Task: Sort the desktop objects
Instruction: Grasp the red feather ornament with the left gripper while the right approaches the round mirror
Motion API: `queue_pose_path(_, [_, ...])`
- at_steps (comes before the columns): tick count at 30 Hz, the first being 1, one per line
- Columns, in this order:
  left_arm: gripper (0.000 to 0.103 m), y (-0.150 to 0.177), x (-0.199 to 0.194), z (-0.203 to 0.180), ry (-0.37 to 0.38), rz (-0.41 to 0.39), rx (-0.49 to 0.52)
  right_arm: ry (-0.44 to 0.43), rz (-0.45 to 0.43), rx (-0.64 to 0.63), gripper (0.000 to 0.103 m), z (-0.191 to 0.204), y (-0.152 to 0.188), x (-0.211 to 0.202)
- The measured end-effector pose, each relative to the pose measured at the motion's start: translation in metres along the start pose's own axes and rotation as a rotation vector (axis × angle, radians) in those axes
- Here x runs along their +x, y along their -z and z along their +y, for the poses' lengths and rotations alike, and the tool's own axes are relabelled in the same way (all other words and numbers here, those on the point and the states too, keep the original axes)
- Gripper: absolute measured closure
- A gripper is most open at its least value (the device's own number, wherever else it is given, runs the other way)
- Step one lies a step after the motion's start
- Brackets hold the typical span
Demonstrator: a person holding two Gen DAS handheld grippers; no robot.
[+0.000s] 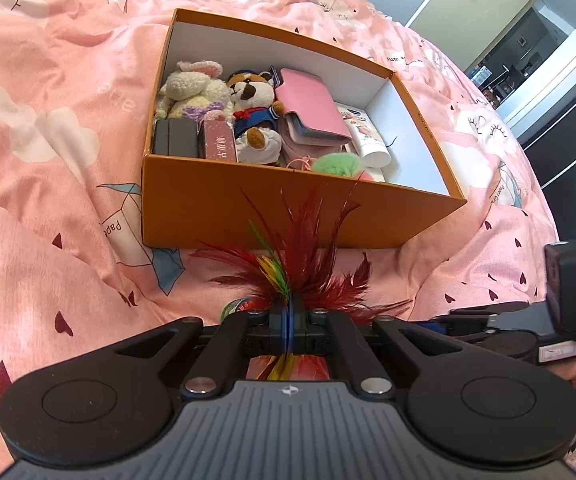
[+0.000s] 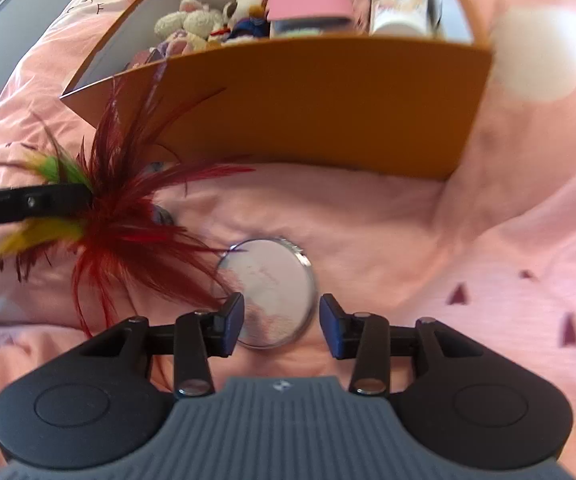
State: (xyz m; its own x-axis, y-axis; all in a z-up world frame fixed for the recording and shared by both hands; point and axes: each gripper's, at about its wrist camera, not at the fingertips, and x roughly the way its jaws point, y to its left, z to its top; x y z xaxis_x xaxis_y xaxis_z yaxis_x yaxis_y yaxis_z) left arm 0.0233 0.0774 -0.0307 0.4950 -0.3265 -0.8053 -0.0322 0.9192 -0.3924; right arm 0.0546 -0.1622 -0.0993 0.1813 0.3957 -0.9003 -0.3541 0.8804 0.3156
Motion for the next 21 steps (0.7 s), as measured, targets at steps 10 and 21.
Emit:
queue_pose_path(10, [0.102, 0.002, 0.0, -0.003, 0.0, 0.004, 0.008, -0.028, 0.045, 0.078, 0.049, -0.009, -0.005, 0.028])
queue_pose_path(21, [0.102, 0.002, 0.002, -0.005, -0.006, 0.014, 0.013, -0.045, -0.016, 0.088, 0.079, -0.002, 0.002, 0.008])
